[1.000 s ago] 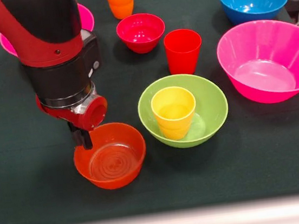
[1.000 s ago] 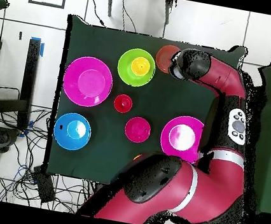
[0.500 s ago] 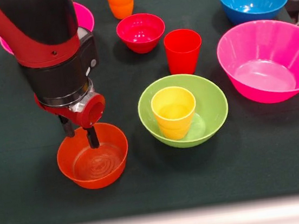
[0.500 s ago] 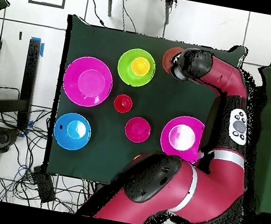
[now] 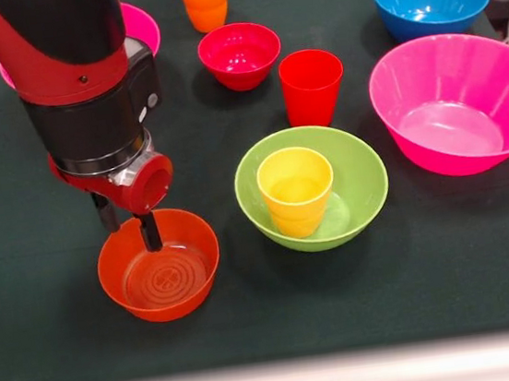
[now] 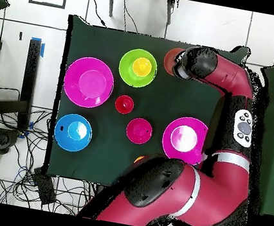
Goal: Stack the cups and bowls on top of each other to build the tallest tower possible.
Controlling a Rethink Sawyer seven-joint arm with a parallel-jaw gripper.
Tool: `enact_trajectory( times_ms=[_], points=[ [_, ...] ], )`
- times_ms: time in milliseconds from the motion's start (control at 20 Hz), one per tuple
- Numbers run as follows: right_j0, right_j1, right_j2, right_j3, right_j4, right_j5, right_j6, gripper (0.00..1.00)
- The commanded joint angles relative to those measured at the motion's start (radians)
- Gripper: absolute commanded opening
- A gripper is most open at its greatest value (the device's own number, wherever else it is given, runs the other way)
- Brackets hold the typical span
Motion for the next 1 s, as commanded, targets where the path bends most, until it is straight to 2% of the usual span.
enact_trajectory(
  times_ms=[50,550,700,1000],
  points=[
    [0.026,-0.029,0.011,0.033,-0.016,0.089,-0.069,1.00],
    [0.018,-0.059,0.009,0.064,-0.012,0.095,-0.075,1.00],
    [0.023,-0.002,0.010,0.011,-0.028,0.072,-0.072,1.00],
    [0.027,0.044,0.007,-0.005,-0.045,0.024,-0.068,1.00]
  ],
)
